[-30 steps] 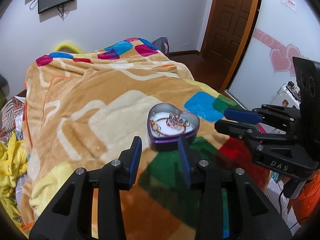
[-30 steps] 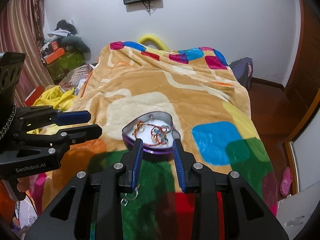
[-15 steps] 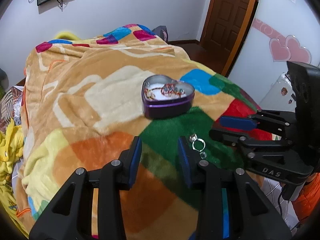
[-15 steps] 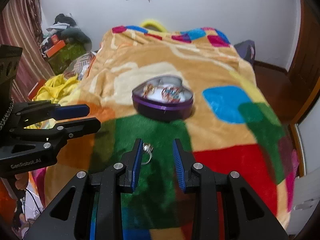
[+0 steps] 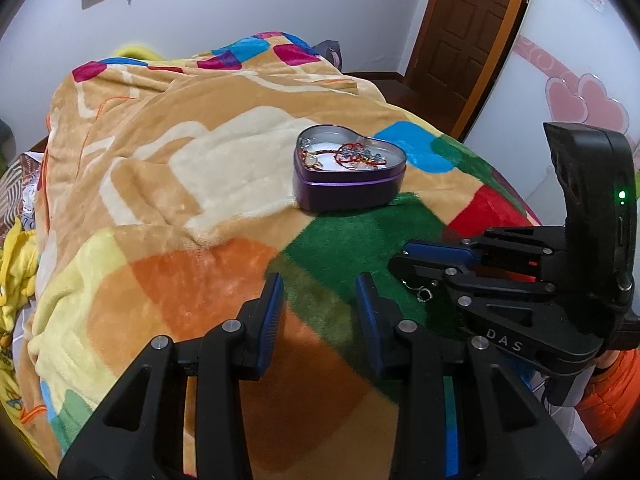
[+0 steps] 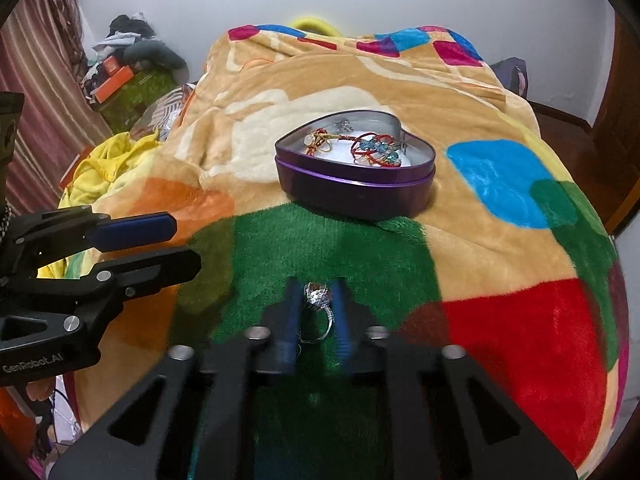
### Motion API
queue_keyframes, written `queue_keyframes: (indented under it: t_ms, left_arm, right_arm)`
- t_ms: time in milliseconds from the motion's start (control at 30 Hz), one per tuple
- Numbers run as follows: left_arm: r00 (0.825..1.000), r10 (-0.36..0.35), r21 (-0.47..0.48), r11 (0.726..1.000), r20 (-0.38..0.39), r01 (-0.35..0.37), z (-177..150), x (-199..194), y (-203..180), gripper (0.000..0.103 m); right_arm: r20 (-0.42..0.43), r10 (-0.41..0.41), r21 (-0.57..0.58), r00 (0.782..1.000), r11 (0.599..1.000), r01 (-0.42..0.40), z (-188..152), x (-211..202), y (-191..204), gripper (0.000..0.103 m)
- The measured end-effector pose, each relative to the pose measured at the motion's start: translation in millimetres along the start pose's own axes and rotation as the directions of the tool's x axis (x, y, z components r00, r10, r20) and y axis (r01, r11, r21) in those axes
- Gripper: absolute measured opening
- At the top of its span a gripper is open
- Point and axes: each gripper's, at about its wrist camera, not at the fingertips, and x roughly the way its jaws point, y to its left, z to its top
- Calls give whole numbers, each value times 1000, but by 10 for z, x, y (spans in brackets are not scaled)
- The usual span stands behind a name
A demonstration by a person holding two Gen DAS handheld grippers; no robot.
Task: Organize jewelry
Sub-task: 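Grasp a small silver ring with the left tool while the right tool grasps a stone ring, then drop the small silver ring into the tin with the left tool while the right tool carries the stone ring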
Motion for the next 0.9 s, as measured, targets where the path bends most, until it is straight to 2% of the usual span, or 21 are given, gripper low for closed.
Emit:
queue_keyframes:
  t_ms: [467, 567, 700, 900]
  left_arm:
    - [995, -83, 70, 994, -53, 87, -31, 213, -493, 36]
    - [993, -94, 87, 991, -71, 100, -50, 290, -593, 21]
    - [993, -88, 113, 989, -82, 97, -89, 362, -684, 10]
    - [996, -68, 118, 990, -61, 75, -62, 319, -681, 9]
  right_arm:
    - [92, -41, 43, 995, 998, 37, -71, -439, -197, 12]
    - [98, -54, 51, 994, 998, 49, -106, -497, -249, 12]
    - [101, -55, 60, 993, 997, 49, -123, -528, -283, 12]
    - [118, -53, 62, 992, 997, 45, -113, -584, -270, 12]
